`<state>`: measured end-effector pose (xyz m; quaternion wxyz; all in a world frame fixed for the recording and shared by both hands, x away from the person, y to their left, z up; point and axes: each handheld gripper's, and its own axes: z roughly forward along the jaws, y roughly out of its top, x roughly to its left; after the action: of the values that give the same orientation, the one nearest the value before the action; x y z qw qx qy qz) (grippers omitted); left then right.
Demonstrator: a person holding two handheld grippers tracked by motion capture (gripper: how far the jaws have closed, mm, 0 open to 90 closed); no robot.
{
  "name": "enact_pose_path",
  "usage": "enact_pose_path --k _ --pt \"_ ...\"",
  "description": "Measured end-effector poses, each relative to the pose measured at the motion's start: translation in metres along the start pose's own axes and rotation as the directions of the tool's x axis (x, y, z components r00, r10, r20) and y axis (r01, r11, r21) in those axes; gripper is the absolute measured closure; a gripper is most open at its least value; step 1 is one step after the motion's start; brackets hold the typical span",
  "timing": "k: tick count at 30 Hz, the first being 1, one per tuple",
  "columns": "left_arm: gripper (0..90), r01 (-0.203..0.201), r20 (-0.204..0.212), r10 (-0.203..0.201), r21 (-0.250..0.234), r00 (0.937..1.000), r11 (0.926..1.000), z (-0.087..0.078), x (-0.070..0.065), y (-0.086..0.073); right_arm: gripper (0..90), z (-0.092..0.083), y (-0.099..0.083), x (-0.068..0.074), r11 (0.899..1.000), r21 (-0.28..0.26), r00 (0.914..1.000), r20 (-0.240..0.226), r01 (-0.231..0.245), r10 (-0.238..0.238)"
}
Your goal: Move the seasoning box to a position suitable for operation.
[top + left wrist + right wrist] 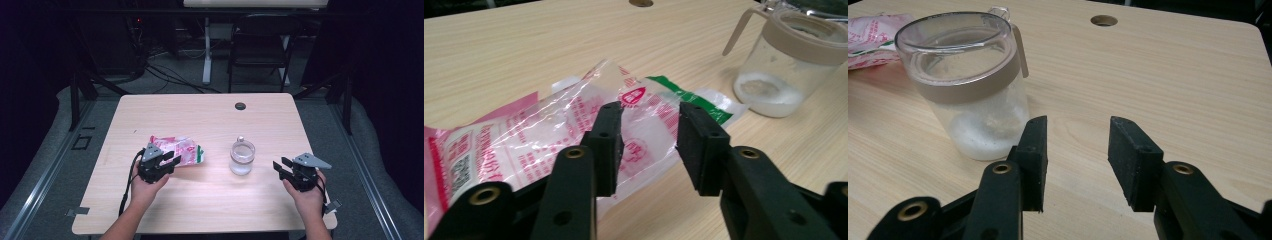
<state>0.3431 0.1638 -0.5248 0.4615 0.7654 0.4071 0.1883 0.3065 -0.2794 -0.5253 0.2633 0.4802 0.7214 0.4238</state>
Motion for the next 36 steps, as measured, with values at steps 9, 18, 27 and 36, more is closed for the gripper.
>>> enact_pose_path --k 9,18,27,36 --pt "50.5 0.012 0.013 -0.011 -0.053 0.9999 0.9985 0.001 -0.008 0.005 64.3 0.012 0.004 0.005 0.999 0.033 0.9986 -0.051 0.018 -0.016" --pt "63.6 0.027 0.057 -0.026 -0.014 0.9980 0.9995 -0.006 -0.026 0.014 73.1 0.025 0.016 0.015 0.999 0.021 0.9957 -0.088 0.031 -0.029" --pt "86.3 -0.015 0.065 0.016 -0.013 0.9978 0.9998 0.015 -0.064 0.033 84.7 0.033 0.026 0.015 0.999 -0.007 0.9948 -0.094 0.038 -0.038" --pt "90.0 -0.020 0.073 0.016 0.051 0.9972 0.9985 0.063 -0.093 0.045 90.0 0.056 0.031 0.012 0.999 0.017 0.9912 -0.126 0.045 -0.042"
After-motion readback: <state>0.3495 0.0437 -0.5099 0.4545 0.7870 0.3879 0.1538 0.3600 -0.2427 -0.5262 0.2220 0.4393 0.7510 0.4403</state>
